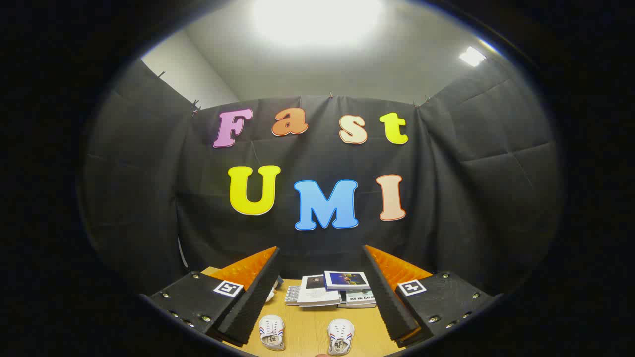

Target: Open the storage box then place both shoes into the box .Put the left shoe in first, then the right shoe, with the right side of both shoes facing outward in a uniform manner.

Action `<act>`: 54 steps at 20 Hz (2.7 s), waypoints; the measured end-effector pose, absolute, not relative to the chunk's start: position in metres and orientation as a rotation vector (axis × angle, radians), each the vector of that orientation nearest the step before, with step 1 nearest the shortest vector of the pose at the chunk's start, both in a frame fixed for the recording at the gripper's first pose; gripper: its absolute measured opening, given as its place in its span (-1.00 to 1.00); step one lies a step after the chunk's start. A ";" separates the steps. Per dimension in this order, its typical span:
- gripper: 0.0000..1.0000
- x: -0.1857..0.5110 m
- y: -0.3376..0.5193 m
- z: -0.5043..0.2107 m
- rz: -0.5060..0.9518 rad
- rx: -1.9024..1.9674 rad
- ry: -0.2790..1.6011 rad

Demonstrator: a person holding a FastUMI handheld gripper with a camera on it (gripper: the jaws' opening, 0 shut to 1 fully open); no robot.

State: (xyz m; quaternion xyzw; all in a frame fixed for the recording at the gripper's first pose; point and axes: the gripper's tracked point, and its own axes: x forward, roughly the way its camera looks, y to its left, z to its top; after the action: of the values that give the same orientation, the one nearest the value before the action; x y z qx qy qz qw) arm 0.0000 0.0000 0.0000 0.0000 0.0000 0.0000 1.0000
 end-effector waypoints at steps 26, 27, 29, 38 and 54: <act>0.95 0.055 0.009 -0.043 0.091 0.067 0.079; 0.95 0.059 0.016 -0.047 0.118 0.088 0.083; 0.96 0.068 0.026 -0.060 0.158 0.121 0.109; 0.97 0.091 0.091 -0.124 0.364 0.225 0.257; 0.92 0.103 0.223 -0.267 0.777 0.561 0.765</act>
State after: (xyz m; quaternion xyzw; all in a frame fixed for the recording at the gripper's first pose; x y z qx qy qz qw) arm 0.1027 0.2230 -0.2675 0.2631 0.3590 0.3646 0.8179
